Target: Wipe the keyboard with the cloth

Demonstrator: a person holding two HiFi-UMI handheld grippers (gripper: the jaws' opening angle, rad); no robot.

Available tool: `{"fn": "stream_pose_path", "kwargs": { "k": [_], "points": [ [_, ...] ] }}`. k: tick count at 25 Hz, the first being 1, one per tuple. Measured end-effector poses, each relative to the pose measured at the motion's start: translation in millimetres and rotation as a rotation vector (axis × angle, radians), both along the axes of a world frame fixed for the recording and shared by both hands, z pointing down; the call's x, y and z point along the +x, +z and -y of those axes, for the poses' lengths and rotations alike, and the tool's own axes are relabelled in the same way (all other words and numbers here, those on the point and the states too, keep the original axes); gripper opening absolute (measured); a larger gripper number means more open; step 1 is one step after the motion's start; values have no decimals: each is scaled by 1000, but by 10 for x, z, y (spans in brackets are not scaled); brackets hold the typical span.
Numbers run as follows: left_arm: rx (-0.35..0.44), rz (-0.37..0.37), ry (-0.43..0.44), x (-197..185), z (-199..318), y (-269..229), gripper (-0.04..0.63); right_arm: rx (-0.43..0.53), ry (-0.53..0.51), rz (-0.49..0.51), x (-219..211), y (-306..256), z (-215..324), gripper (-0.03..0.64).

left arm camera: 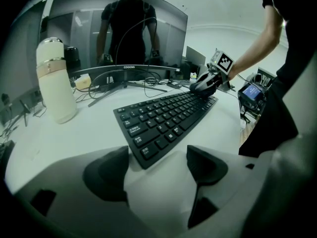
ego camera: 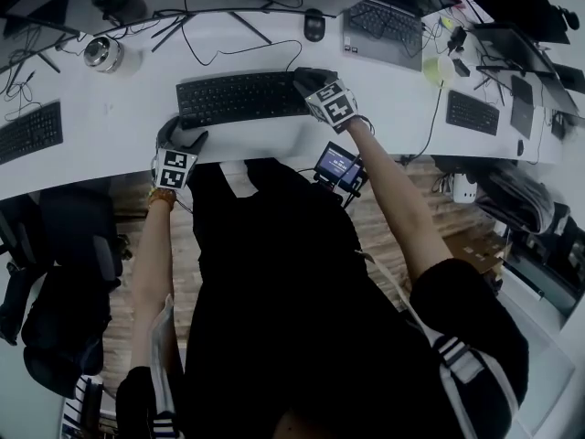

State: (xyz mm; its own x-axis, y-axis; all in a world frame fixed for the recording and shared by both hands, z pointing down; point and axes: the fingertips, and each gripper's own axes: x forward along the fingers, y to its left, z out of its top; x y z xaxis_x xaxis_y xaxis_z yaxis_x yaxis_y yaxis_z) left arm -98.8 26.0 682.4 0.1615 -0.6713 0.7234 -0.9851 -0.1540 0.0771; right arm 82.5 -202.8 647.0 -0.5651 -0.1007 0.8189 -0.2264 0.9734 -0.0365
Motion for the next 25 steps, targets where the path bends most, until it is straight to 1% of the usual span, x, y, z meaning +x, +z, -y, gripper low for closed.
{"fn": "stream_pose_path", "kwargs": {
  "k": [3, 8, 11, 18, 22, 25],
  "points": [
    [-2, -1, 0, 6, 1, -2, 359, 55, -135, -16, -106, 7, -100, 107],
    [-3, -3, -1, 2, 1, 0, 359, 93, -303, -20, -260, 5, -252, 107],
    [-3, -4, -1, 8, 2, -4, 359, 108, -353, -19, -310, 7, -297, 109],
    [-6, -5, -1, 7, 5, 0, 359, 142, -481, 28, -477, 12, -451, 110],
    [-9, -7, -5, 9, 8, 0, 359, 153, -534, 49, -590, 20, -536, 114],
    [-9, -6, -6, 5, 5, -4, 359, 158, -550, 66, -599, 17, -544, 115]
  ]
}}
